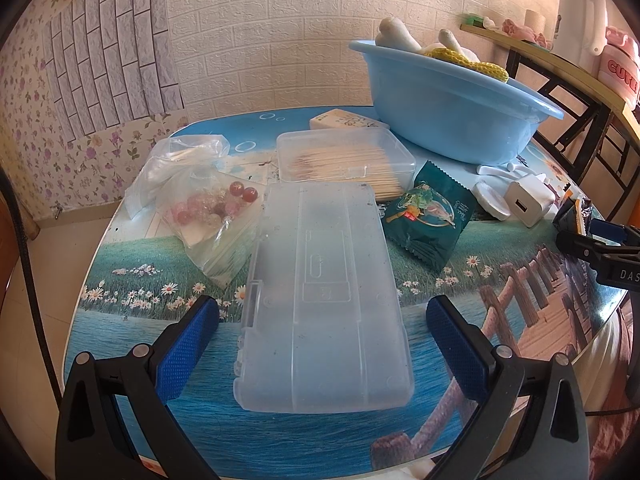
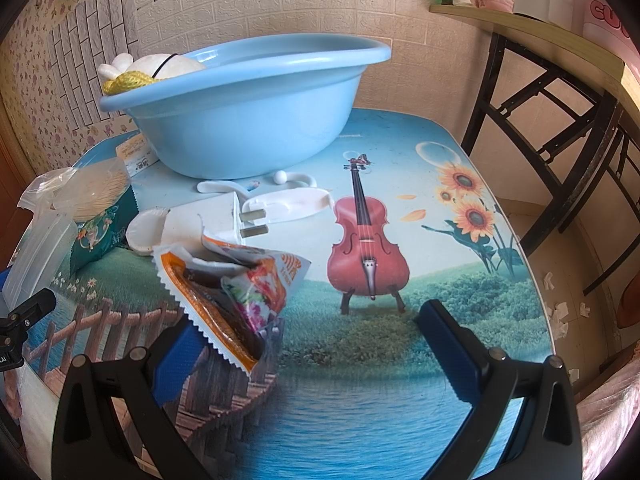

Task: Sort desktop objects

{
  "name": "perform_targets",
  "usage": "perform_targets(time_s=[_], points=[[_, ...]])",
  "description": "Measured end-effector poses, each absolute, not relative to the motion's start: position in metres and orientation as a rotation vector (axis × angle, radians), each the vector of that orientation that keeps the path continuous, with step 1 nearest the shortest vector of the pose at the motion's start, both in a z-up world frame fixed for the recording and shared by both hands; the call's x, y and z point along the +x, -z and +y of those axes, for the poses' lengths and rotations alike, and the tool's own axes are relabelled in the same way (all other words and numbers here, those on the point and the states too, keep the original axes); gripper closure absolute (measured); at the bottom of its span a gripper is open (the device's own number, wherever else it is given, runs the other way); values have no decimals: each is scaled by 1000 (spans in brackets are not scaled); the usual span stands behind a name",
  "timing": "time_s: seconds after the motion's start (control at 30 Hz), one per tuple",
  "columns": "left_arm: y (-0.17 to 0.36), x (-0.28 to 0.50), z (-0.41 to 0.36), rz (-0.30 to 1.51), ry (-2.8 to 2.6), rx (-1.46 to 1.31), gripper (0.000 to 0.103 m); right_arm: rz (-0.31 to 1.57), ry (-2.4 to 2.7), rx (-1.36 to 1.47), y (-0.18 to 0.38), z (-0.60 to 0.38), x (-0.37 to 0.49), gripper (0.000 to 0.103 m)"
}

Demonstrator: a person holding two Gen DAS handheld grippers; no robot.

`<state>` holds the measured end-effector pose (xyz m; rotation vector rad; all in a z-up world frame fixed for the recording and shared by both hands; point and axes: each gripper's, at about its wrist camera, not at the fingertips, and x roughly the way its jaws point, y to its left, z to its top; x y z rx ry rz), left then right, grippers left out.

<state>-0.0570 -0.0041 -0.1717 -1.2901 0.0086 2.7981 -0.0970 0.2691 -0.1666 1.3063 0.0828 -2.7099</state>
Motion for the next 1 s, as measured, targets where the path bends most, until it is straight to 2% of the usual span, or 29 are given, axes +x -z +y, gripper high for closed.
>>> perform_targets(time_s=[1.0], points=[[171,-50,-5,3,-2810,-1288,0,80,2715,1309,166,268,-96,0]])
